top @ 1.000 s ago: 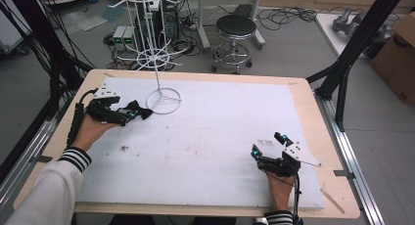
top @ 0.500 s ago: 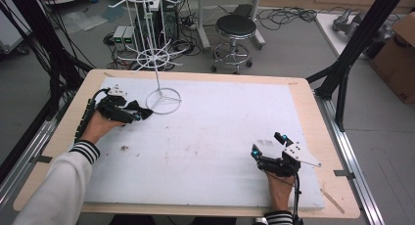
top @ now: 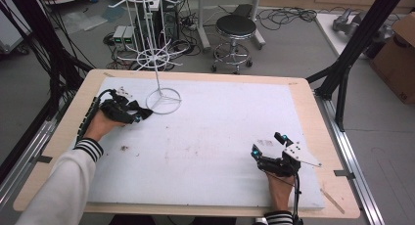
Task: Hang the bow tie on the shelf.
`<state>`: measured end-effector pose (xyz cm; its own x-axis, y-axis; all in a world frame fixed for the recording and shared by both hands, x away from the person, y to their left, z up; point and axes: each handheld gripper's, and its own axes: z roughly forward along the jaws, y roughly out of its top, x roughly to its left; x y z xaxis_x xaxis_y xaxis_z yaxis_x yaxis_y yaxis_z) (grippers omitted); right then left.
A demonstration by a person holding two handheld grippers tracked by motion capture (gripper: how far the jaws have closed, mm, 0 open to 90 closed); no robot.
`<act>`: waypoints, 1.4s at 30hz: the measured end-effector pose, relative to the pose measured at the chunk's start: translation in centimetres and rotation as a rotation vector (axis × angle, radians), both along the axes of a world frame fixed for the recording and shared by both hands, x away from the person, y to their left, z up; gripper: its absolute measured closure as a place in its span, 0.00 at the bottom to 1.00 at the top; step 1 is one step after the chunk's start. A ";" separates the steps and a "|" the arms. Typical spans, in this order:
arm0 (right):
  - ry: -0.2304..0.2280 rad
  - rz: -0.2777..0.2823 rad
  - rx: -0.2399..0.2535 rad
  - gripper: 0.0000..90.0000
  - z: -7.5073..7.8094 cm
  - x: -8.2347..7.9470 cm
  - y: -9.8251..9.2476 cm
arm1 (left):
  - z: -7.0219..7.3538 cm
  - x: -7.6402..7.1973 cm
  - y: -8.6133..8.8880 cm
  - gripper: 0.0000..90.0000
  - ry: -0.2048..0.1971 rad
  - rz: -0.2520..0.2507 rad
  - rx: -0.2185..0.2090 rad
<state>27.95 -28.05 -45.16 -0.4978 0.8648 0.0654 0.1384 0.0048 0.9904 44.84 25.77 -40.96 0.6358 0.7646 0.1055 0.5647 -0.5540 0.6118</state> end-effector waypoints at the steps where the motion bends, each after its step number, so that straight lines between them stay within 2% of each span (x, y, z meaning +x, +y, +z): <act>1: -0.002 0.001 -0.001 0.03 0.0 0.0 0.0 | 0.1 0.1 -0.1 0.46 -0.002 -0.003 0.000; 6: 0.003 0.002 0.002 0.03 0.0 0.0 0.0 | -0.3 0.3 -0.4 0.49 0.024 0.007 0.019; 7: 0.001 0.003 0.001 0.03 0.0 0.0 0.0 | -0.4 0.3 -0.4 0.54 0.032 0.012 0.024; 9: 0.002 0.003 0.002 0.03 0.0 0.0 0.0 | -0.5 0.4 -0.3 0.55 0.044 0.016 0.027; 17: 0.001 0.002 0.002 0.03 0.0 0.0 0.0 | -0.6 0.4 -0.5 0.73 0.048 0.013 0.043; 23: 0.000 0.001 0.003 0.03 0.0 0.0 0.0 | -0.9 0.4 -0.7 0.79 0.059 0.013 0.066; 25: 0.002 0.001 0.003 0.03 0.0 0.0 0.0 | -1.0 0.4 -0.8 0.84 0.059 0.014 0.074; 27: 0.004 0.000 0.004 0.03 0.0 0.0 0.0 | -1.0 0.4 -0.9 0.95 0.062 0.019 0.078; 33: 0.004 0.000 0.005 0.03 0.0 0.0 0.0 | -0.9 0.3 -0.9 0.97 0.061 0.022 0.073; 42: 0.004 0.000 0.004 0.03 0.0 0.0 -0.1 | -0.7 0.1 -0.8 0.97 0.036 0.024 0.059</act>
